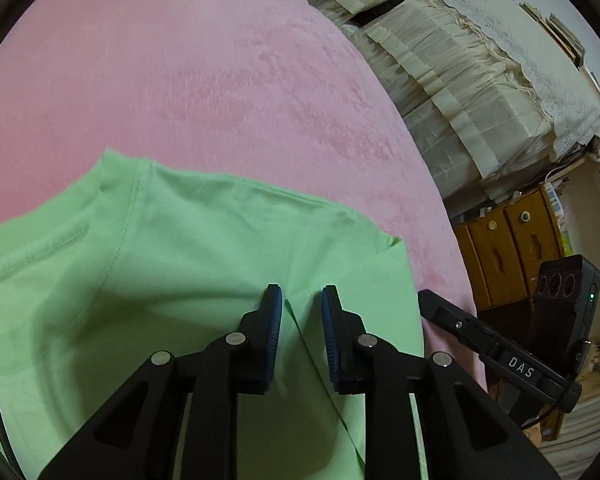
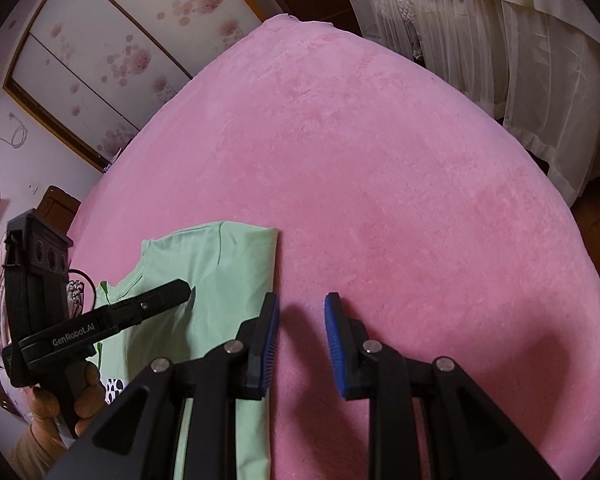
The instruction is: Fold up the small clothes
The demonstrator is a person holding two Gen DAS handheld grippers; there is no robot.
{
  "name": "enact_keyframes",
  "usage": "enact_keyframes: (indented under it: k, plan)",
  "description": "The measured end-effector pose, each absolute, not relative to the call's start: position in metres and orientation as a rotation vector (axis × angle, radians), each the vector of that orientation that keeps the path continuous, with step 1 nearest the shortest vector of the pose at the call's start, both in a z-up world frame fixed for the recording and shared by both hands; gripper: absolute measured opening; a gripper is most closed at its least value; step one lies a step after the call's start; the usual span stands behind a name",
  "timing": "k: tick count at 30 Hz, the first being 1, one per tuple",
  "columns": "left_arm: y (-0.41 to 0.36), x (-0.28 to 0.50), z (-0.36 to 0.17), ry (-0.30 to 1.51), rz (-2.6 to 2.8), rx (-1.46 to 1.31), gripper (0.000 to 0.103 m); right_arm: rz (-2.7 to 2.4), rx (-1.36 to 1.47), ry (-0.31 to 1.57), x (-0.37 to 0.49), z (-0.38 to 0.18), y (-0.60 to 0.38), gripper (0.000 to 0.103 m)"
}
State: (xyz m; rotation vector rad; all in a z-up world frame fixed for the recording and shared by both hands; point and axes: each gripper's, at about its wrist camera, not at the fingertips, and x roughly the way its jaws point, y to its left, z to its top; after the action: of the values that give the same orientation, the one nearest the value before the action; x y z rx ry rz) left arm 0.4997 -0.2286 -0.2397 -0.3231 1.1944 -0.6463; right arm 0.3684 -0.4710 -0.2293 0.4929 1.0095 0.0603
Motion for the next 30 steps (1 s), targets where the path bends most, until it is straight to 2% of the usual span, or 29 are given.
enact_keyframes:
  k: [6,7,10,15,21,30]
  plan:
    - [-0.229,0.498,-0.244,1.195,-0.653,-0.366,0.017,0.062,0.474,1.012,0.369,-0.228,-0.468,0.024]
    - [-0.231,0.497,-0.242,1.188,-0.656,-0.349,0.007,0.063,0.471,1.013,0.368,-0.228,-0.467,0.024]
    - [-0.241,0.485,-0.234,1.136,-0.661,-0.234,0.001,0.066,0.463,1.013,0.371,-0.227,-0.466,0.024]
    - [-0.237,0.468,-0.205,1.030,-0.649,-0.243,0.000,0.074,0.454,1.012,0.373,-0.225,-0.460,0.024]
    - [-0.215,0.461,-0.190,1.000,-0.551,-0.263,0.000,0.094,0.437,1.008,0.376,-0.222,-0.451,0.024]
    - [-0.184,0.471,-0.230,1.111,-0.405,-0.260,0.001,0.109,0.429,1.028,0.384,-0.223,-0.442,0.024]
